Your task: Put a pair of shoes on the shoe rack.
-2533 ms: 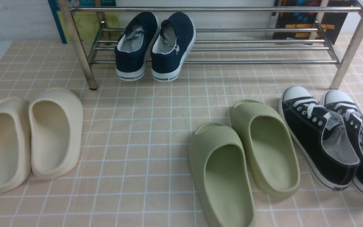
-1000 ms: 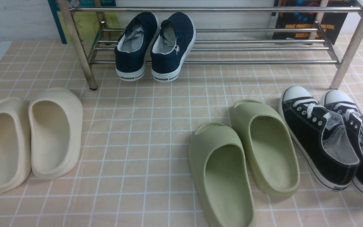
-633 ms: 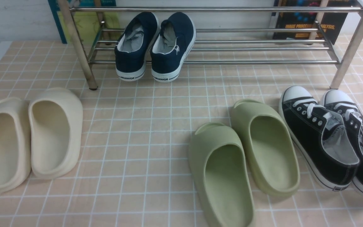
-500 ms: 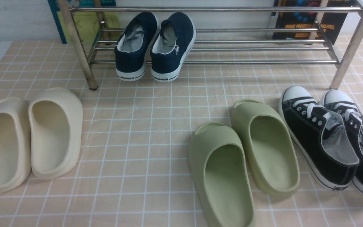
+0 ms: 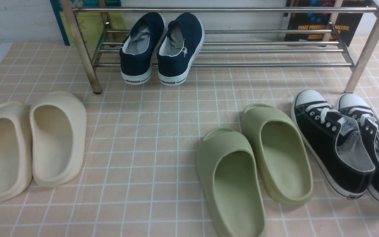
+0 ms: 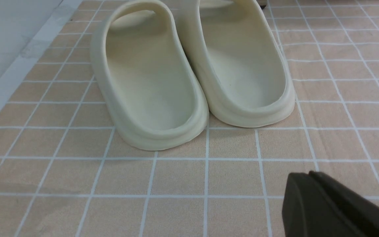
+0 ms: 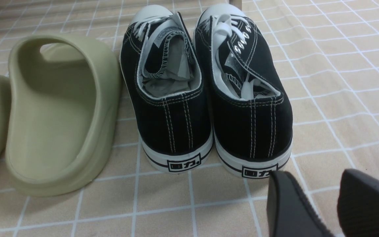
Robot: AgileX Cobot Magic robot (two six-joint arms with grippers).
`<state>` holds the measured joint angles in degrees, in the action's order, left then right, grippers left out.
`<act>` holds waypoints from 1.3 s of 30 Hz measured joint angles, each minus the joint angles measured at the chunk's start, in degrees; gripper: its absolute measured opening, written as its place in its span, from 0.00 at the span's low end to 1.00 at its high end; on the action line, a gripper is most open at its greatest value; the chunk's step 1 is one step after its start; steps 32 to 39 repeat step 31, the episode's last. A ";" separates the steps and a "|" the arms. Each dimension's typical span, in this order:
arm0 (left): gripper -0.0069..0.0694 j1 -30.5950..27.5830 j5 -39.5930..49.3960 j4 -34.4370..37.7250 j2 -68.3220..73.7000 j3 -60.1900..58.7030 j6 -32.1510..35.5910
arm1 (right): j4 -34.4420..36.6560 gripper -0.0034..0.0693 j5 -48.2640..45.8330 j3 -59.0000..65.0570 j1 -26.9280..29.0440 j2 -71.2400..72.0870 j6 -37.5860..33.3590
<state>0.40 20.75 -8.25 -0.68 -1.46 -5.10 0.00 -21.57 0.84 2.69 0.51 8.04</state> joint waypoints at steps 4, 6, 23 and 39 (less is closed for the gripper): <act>0.13 0.00 0.05 0.00 0.00 0.00 0.00 | 0.00 0.38 0.00 0.00 0.00 0.00 0.00; 0.14 0.00 0.05 0.00 0.00 0.00 0.00 | 0.00 0.38 0.00 0.00 0.00 0.00 0.00; 0.14 0.00 0.05 0.00 0.00 0.00 0.05 | 0.00 0.38 0.00 0.00 0.00 0.00 0.00; 0.15 0.00 0.05 0.00 0.00 0.00 0.05 | 0.00 0.38 0.00 0.00 0.00 0.00 0.00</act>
